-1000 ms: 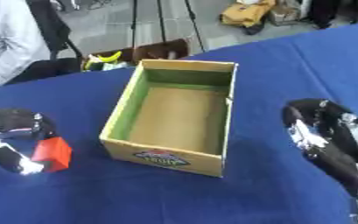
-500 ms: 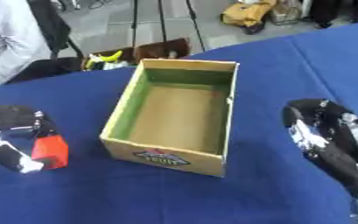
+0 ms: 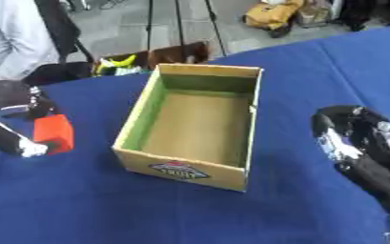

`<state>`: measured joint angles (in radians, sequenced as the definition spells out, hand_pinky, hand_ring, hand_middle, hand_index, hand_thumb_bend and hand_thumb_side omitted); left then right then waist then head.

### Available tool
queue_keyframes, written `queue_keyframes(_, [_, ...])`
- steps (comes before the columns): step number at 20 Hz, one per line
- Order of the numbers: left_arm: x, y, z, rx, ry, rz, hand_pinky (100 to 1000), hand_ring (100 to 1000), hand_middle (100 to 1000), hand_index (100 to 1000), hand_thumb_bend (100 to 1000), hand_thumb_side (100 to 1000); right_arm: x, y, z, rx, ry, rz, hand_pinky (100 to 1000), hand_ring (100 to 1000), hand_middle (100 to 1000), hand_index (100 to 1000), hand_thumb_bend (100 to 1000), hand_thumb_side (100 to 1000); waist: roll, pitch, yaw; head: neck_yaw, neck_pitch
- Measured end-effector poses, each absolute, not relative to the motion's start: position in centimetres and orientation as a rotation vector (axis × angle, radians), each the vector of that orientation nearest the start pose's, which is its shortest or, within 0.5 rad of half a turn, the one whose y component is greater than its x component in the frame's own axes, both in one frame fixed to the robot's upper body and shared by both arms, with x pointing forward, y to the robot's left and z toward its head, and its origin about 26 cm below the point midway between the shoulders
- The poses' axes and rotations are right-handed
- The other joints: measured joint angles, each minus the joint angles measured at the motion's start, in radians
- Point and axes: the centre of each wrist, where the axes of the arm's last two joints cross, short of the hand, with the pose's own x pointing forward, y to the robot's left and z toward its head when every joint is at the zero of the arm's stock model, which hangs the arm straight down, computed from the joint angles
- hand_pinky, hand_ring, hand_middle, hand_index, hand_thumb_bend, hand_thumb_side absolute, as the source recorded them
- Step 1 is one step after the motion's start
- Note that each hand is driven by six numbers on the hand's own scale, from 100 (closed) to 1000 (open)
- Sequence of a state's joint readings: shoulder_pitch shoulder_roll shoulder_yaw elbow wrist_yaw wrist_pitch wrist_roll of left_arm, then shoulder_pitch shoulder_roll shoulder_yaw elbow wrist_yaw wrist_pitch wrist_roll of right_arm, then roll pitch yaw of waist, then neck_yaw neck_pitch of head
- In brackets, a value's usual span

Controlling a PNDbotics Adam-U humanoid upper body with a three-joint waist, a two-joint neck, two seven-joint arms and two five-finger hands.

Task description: Pick up objects on the table and place them in the box.

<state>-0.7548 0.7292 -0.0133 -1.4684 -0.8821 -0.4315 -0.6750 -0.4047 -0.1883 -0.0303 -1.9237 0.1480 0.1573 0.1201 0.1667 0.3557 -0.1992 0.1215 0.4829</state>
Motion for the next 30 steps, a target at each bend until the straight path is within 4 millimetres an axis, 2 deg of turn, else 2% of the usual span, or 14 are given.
queue_keyframes(4, [39.5,34.4,32.1,1.192,-1.383,-1.831,100,417,439,560,193,645,32.2,-23.6,20.5,-0.166,-2.128,0.408,851,791,502,703,254,493,0.002,-0.004,-0.011,0.024,0.001])
queue_keyframes(9, [40.2,34.1,33.1,1.226,-1.391,-1.789,100,413,444,562,189,678,32.1,-23.4,20.5,-0.159,-2.126,0.413,851,791,501,703,250,495,0.011,-0.004,-0.034,0.053,0.005])
queue_keyframes(14, [40.4,33.6,34.6,1.324,-1.412,-1.735,100,409,445,563,188,700,32.0,-23.1,20.6,-0.142,-2.127,0.419,852,791,501,703,248,495,0.023,-0.005,-0.06,0.087,0.009])
queue_keyframes(21, [40.4,33.0,35.6,1.49,-1.383,-1.655,100,408,450,564,151,751,31.9,-23.0,20.7,-0.138,-2.127,0.424,853,792,501,703,251,493,0.03,-0.005,-0.078,0.109,0.009])
queue_keyframes(30, [40.2,30.9,37.7,1.657,-1.466,-1.52,100,395,441,563,187,754,32.0,-22.3,21.1,-0.108,-2.141,0.449,853,792,501,703,255,492,0.037,0.003,-0.128,0.168,0.009])
